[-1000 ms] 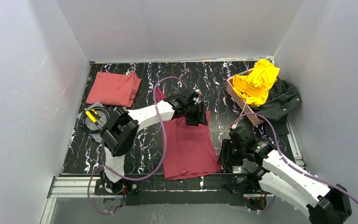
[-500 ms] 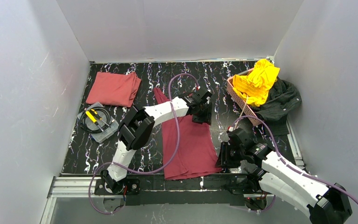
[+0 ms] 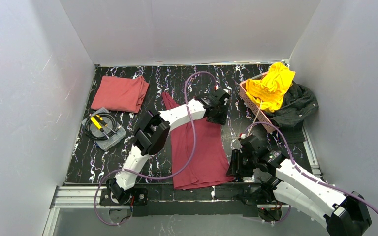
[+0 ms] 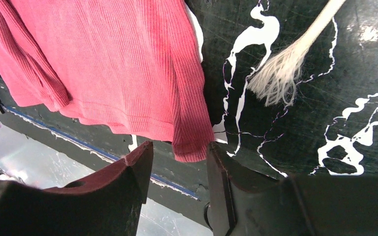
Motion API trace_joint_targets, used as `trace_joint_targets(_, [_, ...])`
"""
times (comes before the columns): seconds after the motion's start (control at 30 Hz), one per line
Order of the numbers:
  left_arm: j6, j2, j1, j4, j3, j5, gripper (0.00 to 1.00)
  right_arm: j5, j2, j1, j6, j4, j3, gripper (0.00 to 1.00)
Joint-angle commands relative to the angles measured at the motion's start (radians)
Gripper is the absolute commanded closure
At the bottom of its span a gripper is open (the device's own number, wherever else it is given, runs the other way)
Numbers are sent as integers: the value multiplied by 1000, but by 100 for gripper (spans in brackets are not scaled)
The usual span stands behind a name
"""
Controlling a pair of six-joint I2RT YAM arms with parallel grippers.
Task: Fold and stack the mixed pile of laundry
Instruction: Fold the tank top at the center of the board.
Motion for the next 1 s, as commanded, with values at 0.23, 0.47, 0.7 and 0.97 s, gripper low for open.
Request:
trace_joint_targets(0.23, [68, 126, -8, -110, 163, -44, 58, -5, 0, 8, -20, 26, -25, 45])
trace_joint_targets(0.47, [92, 190, -8, -166, 234, -95, 67, 15, 6, 8, -34, 7, -15, 52])
trace_joint_targets(0.7, [60, 149, -8, -149, 190, -113, 97, 5, 14, 10, -35, 15, -7, 77])
trace_joint_targets(0.97, [-43, -54, -4, 43, -12, -114, 100, -11, 2, 10, -42, -8, 64, 99])
